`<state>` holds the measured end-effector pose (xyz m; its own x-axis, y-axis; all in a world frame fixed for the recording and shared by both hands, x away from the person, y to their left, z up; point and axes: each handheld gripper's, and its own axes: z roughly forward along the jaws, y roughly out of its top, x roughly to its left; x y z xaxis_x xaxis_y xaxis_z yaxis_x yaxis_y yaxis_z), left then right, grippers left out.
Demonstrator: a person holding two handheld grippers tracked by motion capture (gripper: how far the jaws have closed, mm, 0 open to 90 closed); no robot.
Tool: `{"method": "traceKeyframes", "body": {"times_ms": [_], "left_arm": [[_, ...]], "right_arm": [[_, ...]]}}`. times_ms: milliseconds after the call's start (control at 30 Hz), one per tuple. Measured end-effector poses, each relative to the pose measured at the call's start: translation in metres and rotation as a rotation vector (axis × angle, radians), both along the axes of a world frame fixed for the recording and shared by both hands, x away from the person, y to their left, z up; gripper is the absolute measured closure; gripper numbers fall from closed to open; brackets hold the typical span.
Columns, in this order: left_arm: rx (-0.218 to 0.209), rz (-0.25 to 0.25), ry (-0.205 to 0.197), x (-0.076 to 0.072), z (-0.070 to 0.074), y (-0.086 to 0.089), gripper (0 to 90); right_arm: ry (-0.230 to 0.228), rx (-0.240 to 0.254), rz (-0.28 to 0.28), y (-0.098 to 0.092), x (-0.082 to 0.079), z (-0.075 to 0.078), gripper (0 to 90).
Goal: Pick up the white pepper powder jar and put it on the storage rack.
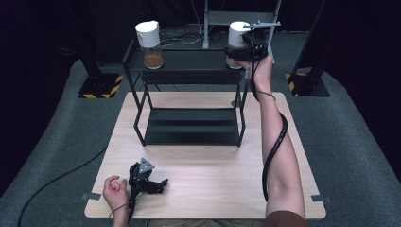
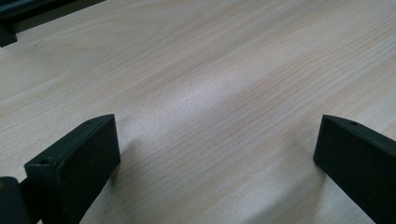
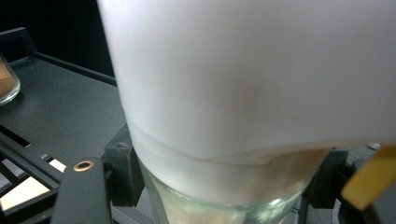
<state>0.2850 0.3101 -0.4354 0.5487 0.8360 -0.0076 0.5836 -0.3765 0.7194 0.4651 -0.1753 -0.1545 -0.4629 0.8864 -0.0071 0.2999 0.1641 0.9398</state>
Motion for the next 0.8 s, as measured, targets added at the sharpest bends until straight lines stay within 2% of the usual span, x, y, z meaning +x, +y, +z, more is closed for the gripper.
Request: {"method": "traceKeyframes", "body": {"times_ms": [100,467,800], "left_arm": [[0.000,0.000,0.000,0.0000,0.0000,0.0000,0.0],[0.000,0.000,0.000,0.0000,0.0000,0.0000,0.0],[0.000,0.000,0.000,-0.0001,0.0000,0.0000,0.0]], "right_arm": [[0.006,-0.011,0.001,0.0012,0.0005,0.0022,29.9],[0.005,-0.005,0.007,-0.0011,0.0003,0.0003,29.9],[0.011,-0.034,-0.004,0.0037,-0.0010,0.0055,28.2]]}}
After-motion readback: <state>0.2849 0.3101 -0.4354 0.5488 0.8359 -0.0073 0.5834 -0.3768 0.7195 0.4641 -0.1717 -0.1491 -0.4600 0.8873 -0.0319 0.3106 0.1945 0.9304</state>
